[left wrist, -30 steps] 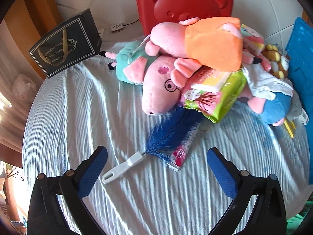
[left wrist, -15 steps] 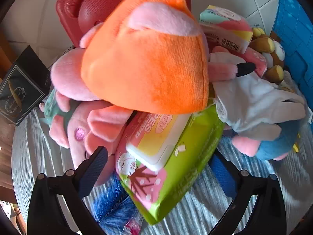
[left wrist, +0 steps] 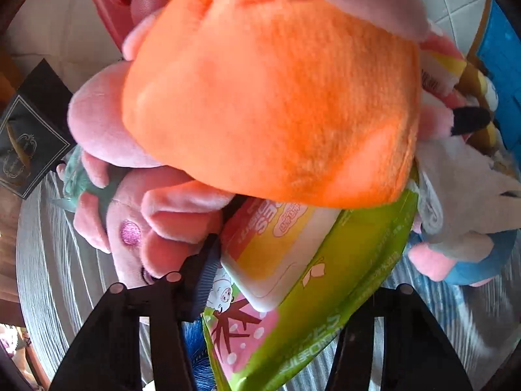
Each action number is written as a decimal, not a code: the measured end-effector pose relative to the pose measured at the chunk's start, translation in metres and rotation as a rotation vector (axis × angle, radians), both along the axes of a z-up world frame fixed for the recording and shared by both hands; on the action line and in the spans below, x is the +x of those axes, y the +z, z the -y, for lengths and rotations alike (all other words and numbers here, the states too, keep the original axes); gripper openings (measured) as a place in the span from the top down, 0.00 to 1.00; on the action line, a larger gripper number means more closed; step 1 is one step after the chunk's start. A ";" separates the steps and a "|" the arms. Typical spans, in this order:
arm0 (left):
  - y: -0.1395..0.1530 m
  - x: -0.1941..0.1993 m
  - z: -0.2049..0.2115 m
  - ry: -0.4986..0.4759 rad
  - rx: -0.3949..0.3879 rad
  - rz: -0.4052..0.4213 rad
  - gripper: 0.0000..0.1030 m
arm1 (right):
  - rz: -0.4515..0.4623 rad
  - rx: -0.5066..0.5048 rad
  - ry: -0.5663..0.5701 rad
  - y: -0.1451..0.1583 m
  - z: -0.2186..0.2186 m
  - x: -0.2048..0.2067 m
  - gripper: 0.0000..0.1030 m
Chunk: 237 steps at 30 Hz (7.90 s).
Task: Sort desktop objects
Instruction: 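Grasp the green wipes pack with the left tool while the right tool grasps the grey plush, then carry the wipes pack and grey plush with both tools over the blue crate, then open both tools to drop the wipes pack and grey plush into the crate, then grasp the blue feather duster with the left tool while the right tool grasps the white glove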
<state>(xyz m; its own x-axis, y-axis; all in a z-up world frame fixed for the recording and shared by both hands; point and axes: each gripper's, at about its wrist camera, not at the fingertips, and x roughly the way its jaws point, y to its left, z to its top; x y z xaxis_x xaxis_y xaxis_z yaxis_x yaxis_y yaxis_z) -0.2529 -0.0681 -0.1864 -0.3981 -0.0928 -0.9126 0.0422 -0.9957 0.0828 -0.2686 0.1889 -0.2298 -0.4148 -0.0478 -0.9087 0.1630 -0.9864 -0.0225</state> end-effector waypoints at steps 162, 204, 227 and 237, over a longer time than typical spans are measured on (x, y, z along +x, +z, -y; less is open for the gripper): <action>0.257 0.170 -0.252 -0.346 0.157 -0.490 0.26 | -0.740 -0.079 -0.151 0.314 -0.226 0.247 0.00; -0.043 0.083 0.088 0.142 0.065 0.016 0.00 | -0.038 -0.088 0.181 0.062 0.046 0.046 0.00; 0.039 0.129 0.054 0.091 0.154 -0.117 0.98 | -0.090 0.014 0.429 0.024 0.140 0.014 0.42; 0.042 0.148 0.051 0.062 0.160 -0.110 0.98 | -0.203 -0.144 0.381 0.096 0.099 0.065 0.92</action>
<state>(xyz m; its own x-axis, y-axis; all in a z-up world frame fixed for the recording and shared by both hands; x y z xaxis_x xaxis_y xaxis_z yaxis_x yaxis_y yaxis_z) -0.1049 -0.1189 -0.1448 -0.4941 0.0223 -0.8691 0.1040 -0.9910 -0.0845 -0.2036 0.0900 -0.1336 -0.5121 -0.3516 -0.7837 0.5213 -0.8523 0.0417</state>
